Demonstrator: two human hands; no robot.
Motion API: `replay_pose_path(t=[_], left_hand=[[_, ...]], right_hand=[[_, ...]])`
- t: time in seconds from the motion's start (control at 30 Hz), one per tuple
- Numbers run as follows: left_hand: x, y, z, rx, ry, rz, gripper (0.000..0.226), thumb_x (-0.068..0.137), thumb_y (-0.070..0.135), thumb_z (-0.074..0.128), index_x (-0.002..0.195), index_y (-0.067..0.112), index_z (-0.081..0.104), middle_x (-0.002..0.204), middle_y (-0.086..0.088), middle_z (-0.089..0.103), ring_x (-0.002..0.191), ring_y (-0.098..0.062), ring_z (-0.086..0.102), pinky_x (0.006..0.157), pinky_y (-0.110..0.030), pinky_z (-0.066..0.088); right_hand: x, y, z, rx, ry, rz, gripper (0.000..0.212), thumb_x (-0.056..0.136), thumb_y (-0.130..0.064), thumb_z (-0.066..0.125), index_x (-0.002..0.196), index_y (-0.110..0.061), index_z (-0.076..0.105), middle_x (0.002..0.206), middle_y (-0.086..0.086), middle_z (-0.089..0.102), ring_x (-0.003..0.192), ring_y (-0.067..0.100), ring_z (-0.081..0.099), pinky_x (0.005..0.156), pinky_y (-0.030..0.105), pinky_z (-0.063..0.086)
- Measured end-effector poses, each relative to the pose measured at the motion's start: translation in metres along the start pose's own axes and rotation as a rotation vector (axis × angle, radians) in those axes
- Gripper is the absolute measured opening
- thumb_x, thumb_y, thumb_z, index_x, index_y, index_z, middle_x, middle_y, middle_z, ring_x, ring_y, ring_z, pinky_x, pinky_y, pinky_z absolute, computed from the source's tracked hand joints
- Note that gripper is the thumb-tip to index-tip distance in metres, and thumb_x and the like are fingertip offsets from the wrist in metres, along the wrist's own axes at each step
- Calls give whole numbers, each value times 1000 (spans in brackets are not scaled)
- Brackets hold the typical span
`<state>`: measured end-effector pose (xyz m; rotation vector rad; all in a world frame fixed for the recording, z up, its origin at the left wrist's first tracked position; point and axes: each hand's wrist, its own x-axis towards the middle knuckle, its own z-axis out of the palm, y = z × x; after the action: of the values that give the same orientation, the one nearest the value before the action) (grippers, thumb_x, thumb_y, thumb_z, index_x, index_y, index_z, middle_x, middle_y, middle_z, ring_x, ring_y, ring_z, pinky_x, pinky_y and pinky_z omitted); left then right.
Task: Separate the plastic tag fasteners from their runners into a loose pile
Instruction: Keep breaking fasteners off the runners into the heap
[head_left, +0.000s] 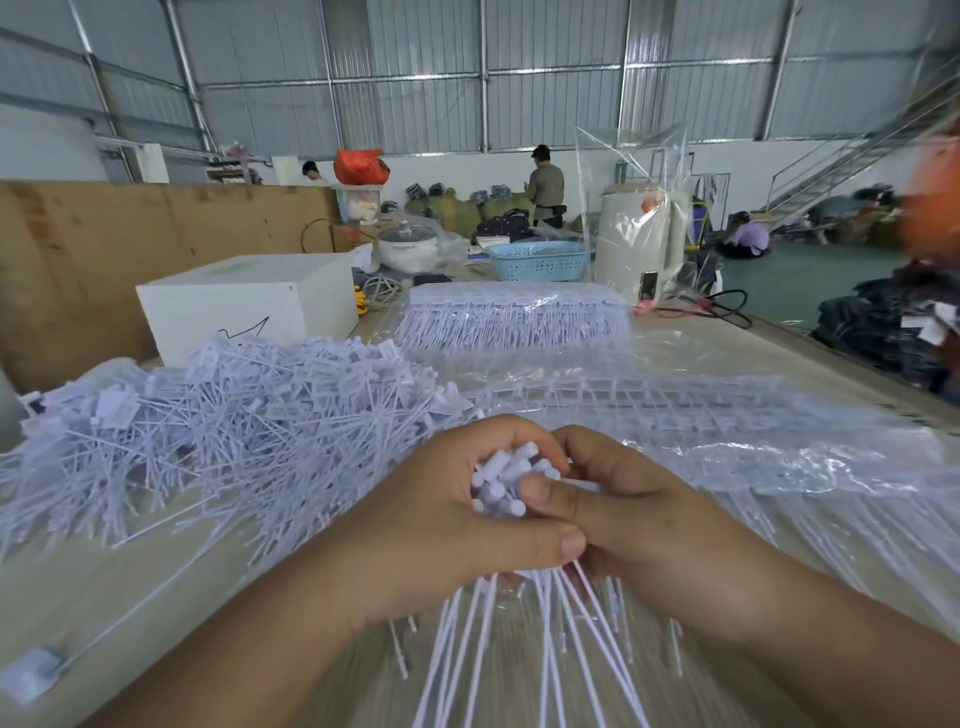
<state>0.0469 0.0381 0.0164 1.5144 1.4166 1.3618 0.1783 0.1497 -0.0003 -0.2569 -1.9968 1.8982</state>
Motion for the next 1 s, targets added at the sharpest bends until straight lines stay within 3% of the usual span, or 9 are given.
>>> replay_pose_path(t=[0.13, 0.27, 0.4, 0.5, 0.57, 0.63, 0.8, 0.9, 1.0], left_hand=[[-1, 5, -1, 52, -8, 36, 27, 74, -7, 70, 87, 15, 63, 75, 9, 67, 63, -8, 62, 57, -19, 48], [1, 3, 3, 102, 110, 88, 25, 70, 1, 66, 84, 22, 63, 82, -8, 70, 75, -43, 66, 65, -48, 52], [5, 2, 7, 25, 443, 200, 29, 63, 3, 66, 82, 25, 64, 71, 6, 69, 61, -12, 65, 54, -20, 50], [5, 2, 9, 93, 665, 267, 32, 64, 11, 66, 86, 33, 64, 74, 9, 70, 63, -7, 65, 53, -20, 51], [5, 3, 12, 157, 732, 297, 33, 66, 15, 66, 89, 38, 63, 81, 11, 71, 70, -7, 68, 58, -20, 54], [7, 4, 14, 208, 771, 346, 33, 69, 18, 66, 93, 39, 61, 84, 13, 71, 74, -6, 69, 61, -19, 53], [9, 8, 15, 310, 794, 351, 36, 74, 27, 72, 105, 40, 58, 87, 18, 70, 70, -2, 68, 60, -20, 55], [9, 6, 16, 90, 717, 180, 76, 63, 41, 88, 128, 44, 47, 99, 19, 70, 83, -1, 70, 67, -15, 55], [13, -1, 21, -144, 707, 18, 99, 52, 40, 88, 136, 45, 34, 107, 8, 69, 93, -7, 70, 85, -28, 55]], right_hand=[[-1, 1, 2, -60, 2, -6, 44, 74, -50, 70, 98, -14, 58, 96, 32, 56, 71, 30, 47, 51, 31, 41], [0, -2, 7, 95, 2, -22, 36, 77, -42, 70, 102, -19, 59, 95, 25, 61, 71, 28, 47, 54, 31, 41], [-3, -5, 11, 151, -80, -95, 57, 75, -22, 73, 126, -14, 47, 101, 13, 65, 72, 20, 59, 63, 35, 48], [-7, -7, 21, 92, -271, -123, 61, 80, -2, 66, 135, -16, 46, 127, 12, 63, 113, 25, 63, 91, 34, 53], [-9, -8, 29, 136, -329, -132, 70, 81, 11, 63, 140, -18, 40, 132, 15, 59, 120, 26, 59, 97, 34, 51], [-7, -6, 33, 176, -305, -117, 68, 79, 16, 62, 136, -16, 43, 115, 18, 64, 102, 25, 65, 85, 34, 54], [-9, -9, 41, 53, -187, -1, 11, 77, -4, 53, 87, -8, 58, 59, 10, 53, 43, 17, 48, 48, 29, 41], [-8, -8, 40, 146, -37, 116, 35, 88, -2, 49, 62, -24, 54, 50, 0, 32, 38, 10, 26, 47, 26, 19], [-6, -8, 34, 211, 71, 121, 37, 94, 0, 43, 71, -19, 65, 51, -1, 27, 39, 10, 19, 48, 24, 13]])
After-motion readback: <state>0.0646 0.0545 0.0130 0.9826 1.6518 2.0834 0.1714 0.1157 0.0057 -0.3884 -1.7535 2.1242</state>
